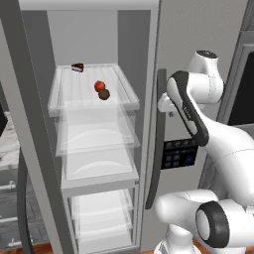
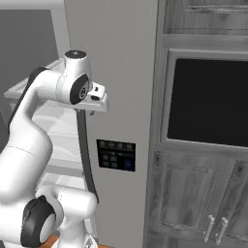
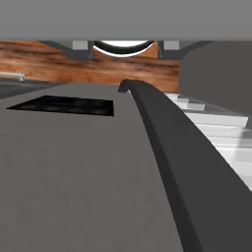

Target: Pick up the apple and kiwi from the fridge and place one fruit on each plate on the dining counter.

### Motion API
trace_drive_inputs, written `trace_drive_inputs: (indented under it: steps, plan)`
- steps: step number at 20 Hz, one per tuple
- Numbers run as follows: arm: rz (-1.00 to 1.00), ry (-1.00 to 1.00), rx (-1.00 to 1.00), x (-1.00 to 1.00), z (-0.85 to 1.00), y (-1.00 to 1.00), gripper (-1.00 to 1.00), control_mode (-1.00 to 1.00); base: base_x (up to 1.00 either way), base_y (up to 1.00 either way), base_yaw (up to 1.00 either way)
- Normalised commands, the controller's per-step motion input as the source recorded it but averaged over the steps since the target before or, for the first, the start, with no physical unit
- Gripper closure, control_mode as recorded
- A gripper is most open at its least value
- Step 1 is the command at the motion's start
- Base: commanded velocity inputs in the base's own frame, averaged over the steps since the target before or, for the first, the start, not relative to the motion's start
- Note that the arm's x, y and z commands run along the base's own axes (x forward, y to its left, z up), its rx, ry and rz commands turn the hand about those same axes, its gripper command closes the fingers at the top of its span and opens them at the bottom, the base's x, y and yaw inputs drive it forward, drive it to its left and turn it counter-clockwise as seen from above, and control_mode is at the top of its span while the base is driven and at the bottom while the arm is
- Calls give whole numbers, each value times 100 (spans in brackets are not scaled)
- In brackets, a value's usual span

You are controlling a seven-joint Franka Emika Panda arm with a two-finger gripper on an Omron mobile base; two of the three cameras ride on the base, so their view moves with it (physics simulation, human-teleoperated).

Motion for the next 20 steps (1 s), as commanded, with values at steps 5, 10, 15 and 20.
trace_drive_inputs:
  steps: [5, 10, 15, 20]
  plan:
    - [0, 2, 0, -20, -8, 29, -100, -100, 0, 0, 0]
    - [0, 0, 0, -12, -3, 92, -100, -100, 0, 0, 0]
    - [-8, -5, -1, 4, 0, 82, -100, -100, 0, 0, 0]
    - [-4, -14, 0, 41, 0, 54, -100, -100, 0, 0, 0]
